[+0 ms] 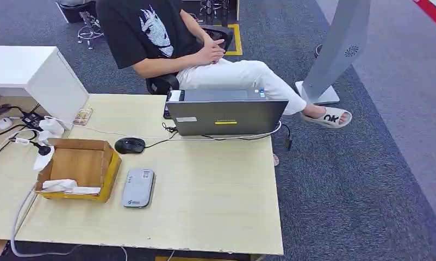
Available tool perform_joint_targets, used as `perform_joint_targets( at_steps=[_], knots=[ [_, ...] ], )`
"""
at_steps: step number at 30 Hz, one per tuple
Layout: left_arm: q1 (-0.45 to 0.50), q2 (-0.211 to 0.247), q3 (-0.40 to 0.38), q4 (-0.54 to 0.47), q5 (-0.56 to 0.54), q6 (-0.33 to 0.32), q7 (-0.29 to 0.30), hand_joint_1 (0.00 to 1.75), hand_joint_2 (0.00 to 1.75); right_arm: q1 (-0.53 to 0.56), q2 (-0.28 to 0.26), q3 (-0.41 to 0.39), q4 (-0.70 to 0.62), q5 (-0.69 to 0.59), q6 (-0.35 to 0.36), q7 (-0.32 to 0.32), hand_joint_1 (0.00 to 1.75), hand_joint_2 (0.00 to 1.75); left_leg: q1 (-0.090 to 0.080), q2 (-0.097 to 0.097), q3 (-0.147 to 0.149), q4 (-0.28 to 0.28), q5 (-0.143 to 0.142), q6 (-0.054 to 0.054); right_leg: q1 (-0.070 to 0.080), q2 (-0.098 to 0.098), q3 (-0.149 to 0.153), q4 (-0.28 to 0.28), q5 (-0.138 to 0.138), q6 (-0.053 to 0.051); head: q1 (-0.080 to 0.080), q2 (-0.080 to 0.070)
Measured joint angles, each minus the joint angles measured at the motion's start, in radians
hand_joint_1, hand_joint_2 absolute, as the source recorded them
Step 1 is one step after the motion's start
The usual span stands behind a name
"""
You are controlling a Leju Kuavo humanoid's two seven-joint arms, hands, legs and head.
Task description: Pass the card to the sensor for recognition and then transmit it.
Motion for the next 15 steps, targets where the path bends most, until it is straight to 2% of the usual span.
perform_joint_targets(
  at_steps=[2,3,6,7,9,11,12,13,15],
  knots=[
    [-0.002,-0.002,0.01,0.002,-0.003,0.003,0.0,0.0,1.75,-0.003,0.0,-0.006,0.003,0.0,-0.001,0.0,0.0,1.75,0.0,0.0,0.0,0.0,0.0,0.0,0.0,0.0,0.0,0.0,0.0,0.0,0.0,0.0],
    [-0.003,-0.003,0.014,0.002,-0.003,0.009,0.0,0.0,1.75,-0.004,0.0,-0.008,0.005,0.003,-0.004,-0.003,0.0,0.0,0.0,0.0,0.0,0.0,0.0,0.0,0.0,0.0,0.0,0.0,0.0,0.0,0.0,0.0],
    [-0.004,-0.01,0.047,0.002,0.033,0.054,-0.026,0.0,1.75,-0.003,0.0,-0.016,0.011,0.023,-0.02,-0.014,0.0,0.0,0.0,0.0,0.0,0.0,0.0,0.0,0.0,0.0,0.0,0.0,0.0,0.0,0.0,0.0],
    [-0.007,-0.015,0.07,0.002,0.043,0.096,-0.026,0.0,1.75,-0.003,0.0,-0.021,0.013,0.027,-0.027,-0.007,0.0,1.75,0.0,0.0,0.0,0.0,0.0,0.0,0.0,0.0,0.0,0.0,0.0,0.0,0.0,0.0],
    [-0.01,-0.022,0.108,0.002,0.038,0.212,0.02,0.0,1.75,-0.002,-0.001,-0.031,0.019,0.037,-0.055,0.004,0.0,1.75,0.0,0.0,0.0,0.0,0.0,0.0,0.0,0.0,0.0,0.0,0.0,0.0,0.0,0.0],
    [-0.01,-0.026,0.144,0.002,0.021,0.342,0.109,0.0,1.75,0.003,-0.003,-0.053,0.026,0.041,-0.13,0.003,0.0,1.75,0.0,0.0,0.0,0.0,0.0,0.0,0.0,0.0,0.0,0.0,0.0,0.0,0.0,0.0],
    [-0.008,-0.029,0.159,0.002,0.017,0.382,0.135,0.0,1.75,0.006,-0.003,-0.065,0.029,0.04,-0.164,0.0,0.0,1.75,0.0,0.0,0.0,0.0,0.0,0.0,0.0,0.0,0.0,0.0,0.0,0.0,0.0,0.0],
    [-0.006,-0.031,0.171,0.002,0.014,0.399,0.137,0.0,1.75,0.011,-0.004,-0.073,0.031,0.04,-0.187,0.001,0.0,1.75,0.0,0.0,0.0,0.0,0.0,0.0,0.0,0.0,0.0,0.0,0.0,0.0,0.0,0.0],
    [-0.006,-0.032,0.227,0.008,0.008,0.413,0.101,0.0,1.75,0.017,-0.008,-0.093,0.037,0.048,-0.256,0.025,0.0,1.75,0.0,0.0,-0.001,0.0,0.0,0.0,0.0,0.0,0.0,0.0,0.0,0.0,0.0,0.0]
  ],
)
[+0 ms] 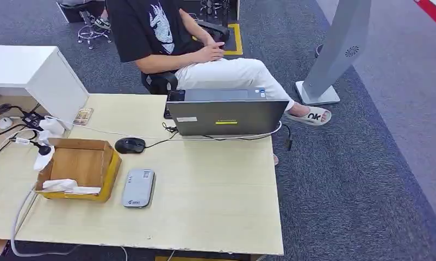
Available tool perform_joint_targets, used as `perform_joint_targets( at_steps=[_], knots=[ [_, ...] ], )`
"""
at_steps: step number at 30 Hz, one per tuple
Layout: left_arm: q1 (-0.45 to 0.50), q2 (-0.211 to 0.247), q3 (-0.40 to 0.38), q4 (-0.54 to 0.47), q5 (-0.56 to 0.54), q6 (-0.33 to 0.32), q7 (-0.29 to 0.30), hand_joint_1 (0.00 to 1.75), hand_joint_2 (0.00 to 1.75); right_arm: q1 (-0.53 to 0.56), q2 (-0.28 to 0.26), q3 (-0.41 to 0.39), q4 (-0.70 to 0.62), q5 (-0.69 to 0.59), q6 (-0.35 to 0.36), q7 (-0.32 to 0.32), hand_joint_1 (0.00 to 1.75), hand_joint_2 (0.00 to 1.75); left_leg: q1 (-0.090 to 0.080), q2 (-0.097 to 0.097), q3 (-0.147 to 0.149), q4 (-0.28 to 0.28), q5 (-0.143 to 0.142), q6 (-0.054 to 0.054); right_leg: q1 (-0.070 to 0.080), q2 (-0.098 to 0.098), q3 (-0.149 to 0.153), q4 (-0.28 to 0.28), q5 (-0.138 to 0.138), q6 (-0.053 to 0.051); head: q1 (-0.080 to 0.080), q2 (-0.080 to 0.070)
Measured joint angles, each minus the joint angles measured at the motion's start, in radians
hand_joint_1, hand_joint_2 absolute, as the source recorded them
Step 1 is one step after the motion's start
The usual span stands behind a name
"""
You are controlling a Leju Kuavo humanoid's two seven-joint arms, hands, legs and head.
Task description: Pass the card to the sensor for recognition and then transmit it.
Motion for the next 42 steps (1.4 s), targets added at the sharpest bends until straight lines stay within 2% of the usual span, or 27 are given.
perform_joint_targets(
  at_steps=[2,4,5,6,8,11,14,17,19,22,25,30,33,35,39,42],
  knots=[
    [-0.002,0.003,0.085,0.011,-0.031,0.006,-0.062,0.0,1.75,0.005,-0.002,-0.021,0.008,0.02,-0.048,0.017,0.0,1.75,0.0,0.0,0.0,0.0,-0.001,0.0,0.0,0.001,0.0,0.0,0.0,0.0,0.0,0.0],
    [-0.002,0.012,0.194,0.036,-0.122,0.007,-0.172,0.0,1.75,0.01,-0.011,-0.084,0.024,0.098,-0.052,0.019,0.0,1.75,0.0,0.001,0.001,0.0,-0.001,0.0,0.0,0.001,0.0,0.0,0.0,0.0,0.0,0.0],
    [-0.005,0.013,0.281,0.034,-0.199,0.008,-0.183,0.0,1.75,0.014,-0.006,-0.143,0.022,0.186,-0.053,0.037,0.0,1.75,0.0,0.0,0.001,0.0,0.0,0.0,0.0,0.0,0.0,0.0,0.0,0.0,0.0,0.0],
    [-0.006,0.01,0.343,0.022,-0.272,0.008,-0.17,0.0,1.75,0.018,0.005,-0.221,0.014,0.305,-0.054,0.05,0.0,1.75,0.0,0.0,0.001,0.0,0.0,0.0,0.0,0.0,0.0,0.0,0.0,0.0,0.0,0.0],
    [-0.008,-0.007,0.46,-0.05,-0.338,0.004,-0.151,0.0,1.75,0.016,0.027,-0.394,-0.002,0.498,-0.055,0.048,0.0,1.75,0.001,0.0,0.001,0.0,0.0,-0.001,0.0,0.0,0.0,0.0,0.0,0.0,0.0,0.0],
    [-0.01,-0.049,0.581,-0.199,-0.368,-0.008,-0.161,0.0,1.75,0.006,0.047,-0.601,-0.012,0.596,-0.055,0.013,0.0,1.75,0.001,0.0,0.001,0.0,0.0,-0.001,0.001,0.0,0.001,0.0,0.0,0.0,0.0,0.0],
    [-0.01,-0.084,0.662,-0.383,-0.38,-0.014,-0.201,0.0,1.75,0.004,0.055,-0.734,-0.019,0.616,-0.055,-0.019,0.0,1.75,0.001,0.0,0.001,0.0,0.0,-0.001,0.001,0.0,0.001,0.0,0.0,0.0,0.0,0.0],
    [-0.014,-0.111,0.719,-0.544,-0.358,-0.029,-0.222,0.0,1.75,0.001,0.059,-0.813,-0.022,0.621,-0.053,-0.042,0.0,1.75,0.001,0.0,0.001,0.0,0.0,-0.001,0.001,0.001,0.001,0.0,0.0,0.0,-0.001,0.0],
    [-0.019,-0.139,0.752,-0.656,-0.33,-0.031,-0.278,0.0,1.75,-0.002,0.06,-0.844,-0.025,0.622,-0.05,-0.048,0.0,1.75,0.001,0.0,0.001,0.0,0.0,0.0,0.001,0.0,0.001,0.0,0.0,0.0,-0.001,0.0],
    [-0.036,-0.186,0.801,-0.836,-0.328,-0.002,-0.397,0.0,1.75,-0.007,0.061,-0.876,-0.027,0.626,-0.048,-0.057,0.0,1.75,0.001,0.0,0.0,0.0,0.0,0.0,0.001,0.0,0.002,0.0,0.0,0.0,0.001,0.0],
    [-0.033,-0.207,0.853,-0.99,-0.267,0.01,-0.424,0.0,1.75,-0.008,0.064,-0.888,-0.028,0.632,-0.048,-0.055,0.0,1.75,0.001,0.001,0.002,0.0,0.0,-0.001,0.001,0.002,0.001,0.0,0.0,0.0,0.0,0.0],
    [-0.027,-0.229,0.849,-1.238,-0.272,0.014,-0.425,0.0,1.75,-0.014,0.075,-0.901,-0.028,0.639,-0.043,-0.042,0.0,1.75,0.001,0.0,0.002,0.0,0.0,-0.001,0.001,-0.001,0.002,0.0,0.0,-0.001,0.001,0.0],
    [0.011,-0.235,0.786,-1.385,-0.243,0.014,-0.425,0.0,1.75,-0.015,0.083,-0.903,-0.028,0.648,-0.04,-0.041,0.0,1.75,0.001,0.0,0.003,0.0,0.0,-0.001,0.001,0.0,0.001,0.0,0.0,-0.001,0.0,0.0],
    [0.029,-0.238,0.75,-1.447,-0.236,0.014,-0.425,0.0,1.75,-0.015,0.086,-0.903,-0.028,0.654,-0.04,-0.038,0.0,1.75,0.001,0.0,0.003,0.0,0.0,-0.001,0.001,0.0,0.002,0.0,0.0,-0.001,0.0,0.0],
    [0.069,-0.247,0.677,-1.607,-0.266,0.013,-0.425,0.0,1.75,-0.016,0.092,-0.903,-0.028,0.668,-0.035,-0.024,0.0,1.75,0.002,0.0,0.003,0.0,0.0,-0.001,0.001,0.0,0.0,0.0,0.0,-0.001,0.0,0.0],
    [0.106,-0.249,0.593,-1.737,-0.299,0.013,-0.425,0.0,1.75,-0.016,0.098,-0.903,-0.028,0.675,-0.033,-0.013,0.0,1.75,0.001,0.0,0.003,0.0,0.0,-0.001,0.001,0.0,0.002,0.0,0.0,-0.001,0.001,0.0]
  ],
)
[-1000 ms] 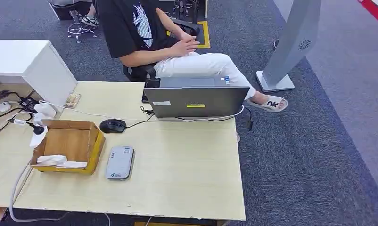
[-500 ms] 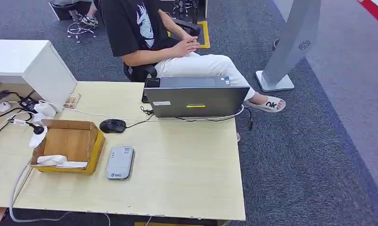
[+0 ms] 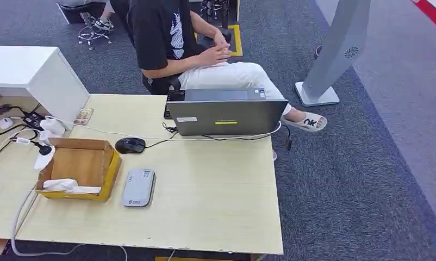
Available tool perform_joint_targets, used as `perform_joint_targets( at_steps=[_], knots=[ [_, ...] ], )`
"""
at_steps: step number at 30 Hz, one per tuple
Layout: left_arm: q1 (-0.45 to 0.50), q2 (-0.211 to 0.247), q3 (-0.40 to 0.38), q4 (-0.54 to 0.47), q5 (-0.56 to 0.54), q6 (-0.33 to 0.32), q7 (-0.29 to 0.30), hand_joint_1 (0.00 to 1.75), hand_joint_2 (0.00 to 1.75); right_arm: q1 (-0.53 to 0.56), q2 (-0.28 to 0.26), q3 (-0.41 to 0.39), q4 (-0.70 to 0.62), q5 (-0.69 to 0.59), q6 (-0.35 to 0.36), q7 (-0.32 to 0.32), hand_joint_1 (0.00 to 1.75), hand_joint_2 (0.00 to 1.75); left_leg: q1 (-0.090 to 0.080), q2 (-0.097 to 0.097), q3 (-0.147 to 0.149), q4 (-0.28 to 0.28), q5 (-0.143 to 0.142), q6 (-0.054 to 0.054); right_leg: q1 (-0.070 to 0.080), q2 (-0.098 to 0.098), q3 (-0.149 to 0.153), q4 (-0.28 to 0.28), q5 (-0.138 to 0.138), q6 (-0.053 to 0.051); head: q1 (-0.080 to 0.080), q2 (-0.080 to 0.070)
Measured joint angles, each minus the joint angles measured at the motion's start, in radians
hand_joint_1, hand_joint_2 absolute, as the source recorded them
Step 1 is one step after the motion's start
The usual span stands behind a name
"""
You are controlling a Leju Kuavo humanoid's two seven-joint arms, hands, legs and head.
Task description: Pass the card to the sensor for recognition and then transmit it.
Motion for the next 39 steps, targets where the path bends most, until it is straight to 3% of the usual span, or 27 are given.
perform_joint_targets(
  at_steps=[8,13,16,19,21,28,35,39],
  knots=[
    [0.056,-0.001,-0.127,-0.169,-0.039,0.0,0.0,0.0,1.75,0.0,0.01,0.0,0.0,0.005,0.007,0.011,0.0,1.75,0.0,0.0,0.0,0.0,0.0,0.0,0.0,0.0,-0.001,0.0,0.0,0.0,0.0,0.0],
    [0.142,0.018,-0.31,-0.259,-0.114,-0.002,0.0,0.0,1.75,0.0,0.018,-0.008,-0.005,0.016,0.015,0.02,0.0,1.75,0.0,0.0,0.0,0.0,0.0,0.0,0.0,0.0,-0.001,0.0,0.0,0.0,0.0,0.0],
    [0.18,0.059,-0.396,-0.258,-0.128,-0.112,0.0,0.0,1.75,0.0,0.021,-0.016,-0.005,0.018,0.036,0.02,0.0,1.75,0.0,0.0,0.0,0.0,0.0,0.0,0.0,0.0,0.0,0.0,0.0,0.0,0.0,0.0],
    [0.184,0.088,-0.423,-0.23,-0.171,-0.238,0.022,0.0,1.75,0.0,0.024,-0.024,-0.006,0.018,0.048,0.024,0.0,1.75,0.0,0.0,0.0,0.0,0.0,0.0,0.0,0.0,-0.001,0.0,0.0,0.0,-0.002,0.0],
    [0.171,0.105,-0.425,-0.209,-0.206,-0.271,0.038,0.0,1.75,0.0,0.024,-0.026,-0.005,0.021,0.048,0.028,0.0,1.75,0.0,0.0,0.0,0.0,0.0,0.0,0.0,0.0,0.0,0.0,0.0,0.0,-0.002,0.0],
    [0.154,0.13,-0.433,-0.171,-0.237,-0.304,0.052,0.0,1.75,0.0,0.024,-0.032,-0.005,0.024,0.049,0.032,0.0,1.75,0.0,0.0,0.0,0.0,0.0,0.0,0.0,0.001,-0.002,0.0,0.0,0.0,-0.002,0.0],
    [0.072,0.225,-0.529,-0.026,-0.45,-0.277,0.212,0.0,1.75,-0.001,0.025,-0.037,-0.005,0.041,0.064,0.061,0.0,1.75,0.0,0.0,0.001,0.0,0.001,0.0,0.0,0.0,-0.002,0.0,0.001,-0.001,-0.002,0.0],
    [0.011,0.282,-0.609,0.092,-0.508,-0.274,0.295,0.0,1.75,-0.002,0.025,-0.037,-0.005,0.052,0.076,0.073,0.0,1.75,0.0,0.0,0.0,0.0,0.002,-0.001,0.0,-0.001,-0.001,0.0,0.001,-0.001,-0.002,0.0]
  ],
)
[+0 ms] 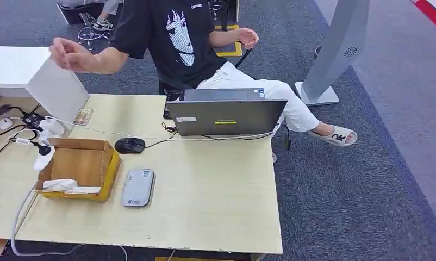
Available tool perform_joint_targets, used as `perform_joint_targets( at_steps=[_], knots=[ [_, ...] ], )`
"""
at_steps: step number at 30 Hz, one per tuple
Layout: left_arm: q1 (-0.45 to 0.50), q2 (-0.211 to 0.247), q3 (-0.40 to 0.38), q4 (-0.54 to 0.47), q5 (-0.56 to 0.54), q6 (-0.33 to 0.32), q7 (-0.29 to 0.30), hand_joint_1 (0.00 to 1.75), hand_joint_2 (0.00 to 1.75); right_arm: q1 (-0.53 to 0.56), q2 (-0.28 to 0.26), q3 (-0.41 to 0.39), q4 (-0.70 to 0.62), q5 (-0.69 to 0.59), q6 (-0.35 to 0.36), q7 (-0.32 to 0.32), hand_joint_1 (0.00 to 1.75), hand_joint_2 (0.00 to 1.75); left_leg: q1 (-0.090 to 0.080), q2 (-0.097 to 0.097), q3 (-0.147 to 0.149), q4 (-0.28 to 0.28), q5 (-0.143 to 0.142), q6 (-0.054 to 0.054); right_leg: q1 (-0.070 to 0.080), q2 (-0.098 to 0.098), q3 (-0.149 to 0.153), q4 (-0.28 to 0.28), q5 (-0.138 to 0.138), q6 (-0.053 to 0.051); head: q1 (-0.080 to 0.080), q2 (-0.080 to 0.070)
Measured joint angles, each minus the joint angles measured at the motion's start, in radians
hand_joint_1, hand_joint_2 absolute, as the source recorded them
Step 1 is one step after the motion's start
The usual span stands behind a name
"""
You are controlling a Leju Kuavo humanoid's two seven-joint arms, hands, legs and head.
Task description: Pass the card to the sensor for recognition and then transmit it.
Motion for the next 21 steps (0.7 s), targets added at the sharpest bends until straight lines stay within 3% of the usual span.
perform_joint_targets(
  at_steps=[8,21],
  knots=[
    [-0.086,0.066,-0.132,0.203,-0.097,-0.005,0.073,0.0,1.75,-0.003,0.0,0.0,0.001,0.026,0.024,0.019,0.0,1.75,0.0,0.001,-0.001,0.0,0.001,0.0,0.0,0.001,0.001,0.0,0.002,0.001,0.0,0.0],
    [-0.101,0.095,-0.217,0.278,-0.213,-0.011,0.114,0.0,1.75,-0.002,0.0,0.007,0.002,0.044,0.032,0.024,0.0,1.75,0.0,0.001,-0.001,0.0,0.001,0.0,0.0,0.002,0.0,0.0,0.001,0.001,0.0,0.0]
  ],
)
